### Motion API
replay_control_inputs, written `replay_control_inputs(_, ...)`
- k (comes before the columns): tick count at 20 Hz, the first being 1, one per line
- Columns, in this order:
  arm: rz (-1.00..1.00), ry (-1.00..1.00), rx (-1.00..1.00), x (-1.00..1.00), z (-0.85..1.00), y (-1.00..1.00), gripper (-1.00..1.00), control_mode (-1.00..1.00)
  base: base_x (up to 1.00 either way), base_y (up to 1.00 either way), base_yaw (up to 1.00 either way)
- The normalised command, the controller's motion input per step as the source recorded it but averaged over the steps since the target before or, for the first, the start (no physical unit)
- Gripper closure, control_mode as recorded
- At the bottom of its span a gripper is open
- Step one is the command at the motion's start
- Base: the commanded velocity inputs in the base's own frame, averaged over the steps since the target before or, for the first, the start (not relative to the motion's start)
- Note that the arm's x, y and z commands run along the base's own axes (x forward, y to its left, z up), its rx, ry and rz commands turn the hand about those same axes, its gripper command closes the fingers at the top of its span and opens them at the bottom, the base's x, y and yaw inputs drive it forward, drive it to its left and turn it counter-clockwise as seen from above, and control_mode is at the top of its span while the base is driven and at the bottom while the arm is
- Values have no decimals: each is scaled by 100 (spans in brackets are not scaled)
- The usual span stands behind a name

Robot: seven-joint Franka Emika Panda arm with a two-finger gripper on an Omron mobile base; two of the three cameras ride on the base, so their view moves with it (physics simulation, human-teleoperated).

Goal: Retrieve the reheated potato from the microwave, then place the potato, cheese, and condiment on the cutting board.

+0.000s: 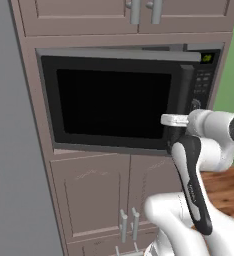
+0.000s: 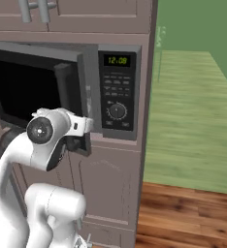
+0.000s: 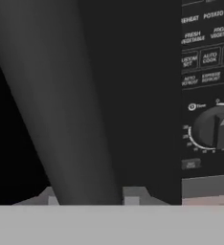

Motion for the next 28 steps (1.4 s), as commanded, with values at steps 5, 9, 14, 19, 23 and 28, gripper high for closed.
replay_control_inputs(5,0,0,0,-100,11,24,100,-100,0,0,0)
replay_control_inputs(9,0,3,0,-100,4,33,100,-100,0,0,0)
replay_control_inputs(14,0,3,0,-97,0,31,-100,-100,0,0,0)
replay_control_inputs(19,0,0,0,-59,0,-19,-100,-100,0,0,0)
replay_control_inputs(23,0,0,8,-88,0,-84,-100,-100,0,0,0)
replay_control_inputs(28,4,-3,22,-100,13,-92,-100,-100,0,0,0)
